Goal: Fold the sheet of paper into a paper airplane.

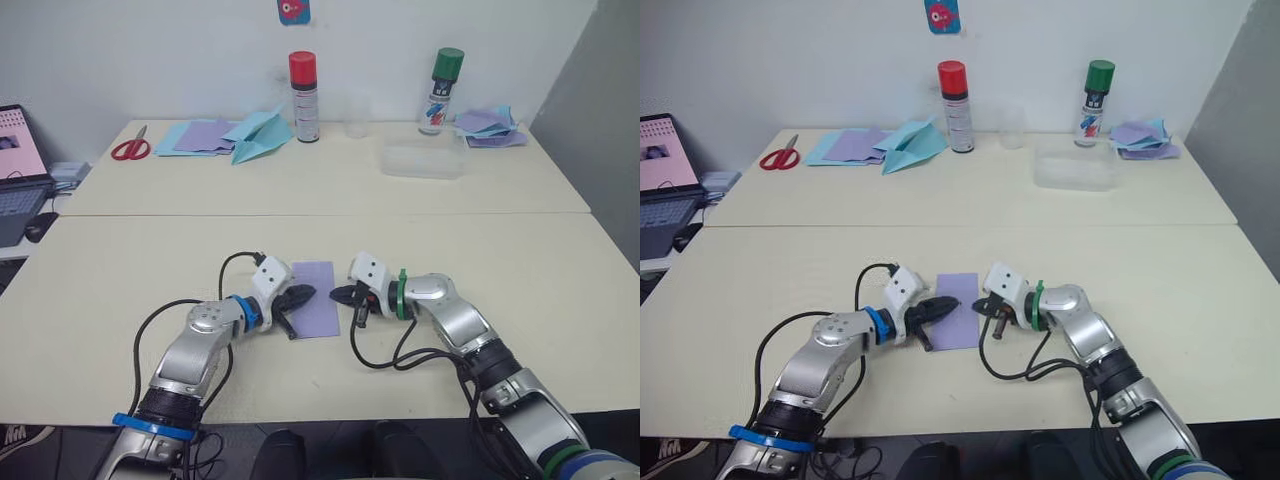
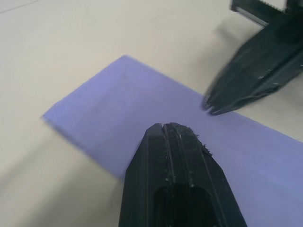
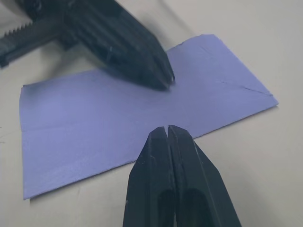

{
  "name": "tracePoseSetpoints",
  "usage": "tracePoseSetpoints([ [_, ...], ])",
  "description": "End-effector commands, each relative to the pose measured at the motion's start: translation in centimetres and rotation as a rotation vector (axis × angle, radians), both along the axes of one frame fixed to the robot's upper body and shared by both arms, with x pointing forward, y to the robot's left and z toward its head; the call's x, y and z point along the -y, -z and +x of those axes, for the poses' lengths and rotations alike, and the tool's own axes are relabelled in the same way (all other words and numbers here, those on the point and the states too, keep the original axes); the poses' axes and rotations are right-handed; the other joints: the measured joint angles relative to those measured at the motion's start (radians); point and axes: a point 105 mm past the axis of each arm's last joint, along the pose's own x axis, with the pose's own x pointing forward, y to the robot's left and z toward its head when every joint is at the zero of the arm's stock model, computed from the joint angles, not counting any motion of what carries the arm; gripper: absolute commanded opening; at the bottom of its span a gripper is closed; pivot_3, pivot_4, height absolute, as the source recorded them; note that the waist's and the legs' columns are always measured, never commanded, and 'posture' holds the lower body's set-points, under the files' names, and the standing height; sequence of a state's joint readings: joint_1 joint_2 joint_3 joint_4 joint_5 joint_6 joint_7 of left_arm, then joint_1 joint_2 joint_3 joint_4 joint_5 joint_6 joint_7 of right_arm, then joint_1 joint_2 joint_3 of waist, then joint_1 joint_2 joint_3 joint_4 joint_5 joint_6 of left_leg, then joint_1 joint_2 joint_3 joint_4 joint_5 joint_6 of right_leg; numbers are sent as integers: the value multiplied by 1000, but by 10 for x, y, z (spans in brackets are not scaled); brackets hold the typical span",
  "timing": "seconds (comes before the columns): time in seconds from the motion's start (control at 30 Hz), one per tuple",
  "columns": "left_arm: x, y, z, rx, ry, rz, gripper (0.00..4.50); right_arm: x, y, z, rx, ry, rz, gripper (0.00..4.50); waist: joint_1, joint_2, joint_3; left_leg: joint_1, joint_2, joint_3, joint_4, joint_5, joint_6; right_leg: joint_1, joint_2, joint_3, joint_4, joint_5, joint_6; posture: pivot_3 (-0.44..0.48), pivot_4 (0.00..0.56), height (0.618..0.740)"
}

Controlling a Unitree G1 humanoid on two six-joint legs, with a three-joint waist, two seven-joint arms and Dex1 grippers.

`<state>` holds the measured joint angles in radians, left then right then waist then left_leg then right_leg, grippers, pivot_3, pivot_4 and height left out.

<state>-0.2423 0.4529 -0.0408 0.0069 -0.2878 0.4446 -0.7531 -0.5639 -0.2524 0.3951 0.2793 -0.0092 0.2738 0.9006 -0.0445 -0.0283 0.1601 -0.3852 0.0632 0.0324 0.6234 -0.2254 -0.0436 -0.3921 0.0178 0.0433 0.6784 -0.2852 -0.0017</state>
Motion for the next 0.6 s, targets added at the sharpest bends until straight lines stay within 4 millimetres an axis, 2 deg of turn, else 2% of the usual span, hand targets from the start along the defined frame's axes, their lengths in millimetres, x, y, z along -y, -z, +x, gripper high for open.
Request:
tracePoseSetpoints([
  [0.03,-22,-28,-6,-9,-62,-140,0,5,21,-3,-59,23,-54,68,-6,-2,1,-1,0,0,0,0,0,-1,0,0,0,0,0,0,150,740],
  [0.13,-34,-24,-10,-40,-102,-149,0,2,22,-4,-64,22,-47,68,-10,-3,2,-2,1,0,-1,0,0,-2,0,0,0,0,0,0,150,740],
  [0.2,-34,-23,-11,-51,-104,-153,0,1,22,-5,-66,18,-47,68,-10,-3,2,-2,0,0,-1,0,0,-2,0,0,0,0,0,0,150,740],
  [0.6,-1,-9,-19,-98,9,-111,0,0,23,-5,-68,12,-50,68,-13,-8,5,-2,0,0,-2,0,0,-3,0,0,0,0,0,0,150,740],
])
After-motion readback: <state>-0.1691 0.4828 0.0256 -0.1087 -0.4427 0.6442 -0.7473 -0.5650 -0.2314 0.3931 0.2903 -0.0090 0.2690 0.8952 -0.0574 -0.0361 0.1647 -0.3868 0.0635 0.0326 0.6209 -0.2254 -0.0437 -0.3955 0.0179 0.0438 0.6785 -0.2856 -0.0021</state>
